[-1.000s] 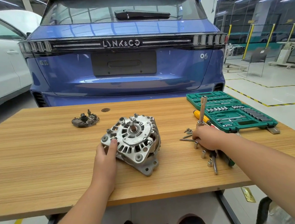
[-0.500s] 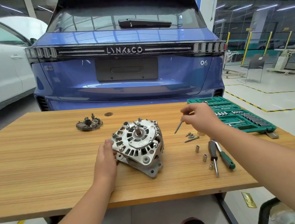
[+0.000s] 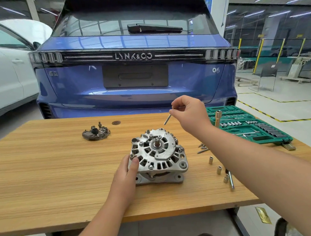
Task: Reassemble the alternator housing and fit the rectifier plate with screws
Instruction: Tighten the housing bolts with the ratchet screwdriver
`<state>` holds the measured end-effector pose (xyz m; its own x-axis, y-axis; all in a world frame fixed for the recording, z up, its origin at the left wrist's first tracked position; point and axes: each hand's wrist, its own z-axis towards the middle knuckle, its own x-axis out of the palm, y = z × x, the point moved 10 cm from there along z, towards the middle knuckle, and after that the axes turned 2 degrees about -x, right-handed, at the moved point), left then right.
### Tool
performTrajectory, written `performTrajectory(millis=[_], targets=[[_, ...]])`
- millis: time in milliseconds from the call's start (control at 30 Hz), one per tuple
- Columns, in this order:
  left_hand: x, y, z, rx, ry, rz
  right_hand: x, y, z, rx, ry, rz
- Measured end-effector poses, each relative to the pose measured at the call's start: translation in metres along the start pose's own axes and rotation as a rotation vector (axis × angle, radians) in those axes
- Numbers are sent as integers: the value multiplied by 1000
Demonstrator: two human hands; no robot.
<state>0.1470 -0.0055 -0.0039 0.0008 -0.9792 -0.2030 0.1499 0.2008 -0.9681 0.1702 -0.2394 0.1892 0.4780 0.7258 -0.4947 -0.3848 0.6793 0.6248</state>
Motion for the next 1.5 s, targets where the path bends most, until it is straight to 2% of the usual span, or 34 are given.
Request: performTrajectory(millis=[300, 533, 600, 733, 833, 1000, 1100, 1233, 1367, 1500], targets=[[1, -1, 1, 16, 40, -99, 22, 5, 2, -43, 102, -97], [2, 0, 0, 7, 48, -128, 36, 42, -7, -339, 245, -341], [2, -1, 0, 6, 43, -129, 36, 43, -6, -367, 256, -382], [2, -7, -2, 11, 43, -126, 38, 30, 0, -275, 274, -368], [1, -8, -3, 1, 40, -119, 37, 15, 7, -144, 258, -265], [1, -11, -5, 4, 49, -142, 46, -19, 14, 191, 353, 191], [3, -10, -4, -5, 66, -176, 55, -36, 14, 311, 393, 379], [4, -9, -3, 2, 90, -200, 79, -65, 9, 400, 417, 271], [6, -6, 0, 0, 110, -220, 99, -95, -12, 670, 516, 432], [8, -2, 3, -20, 127, -241, 119, -99, -34, 699, 616, 437]])
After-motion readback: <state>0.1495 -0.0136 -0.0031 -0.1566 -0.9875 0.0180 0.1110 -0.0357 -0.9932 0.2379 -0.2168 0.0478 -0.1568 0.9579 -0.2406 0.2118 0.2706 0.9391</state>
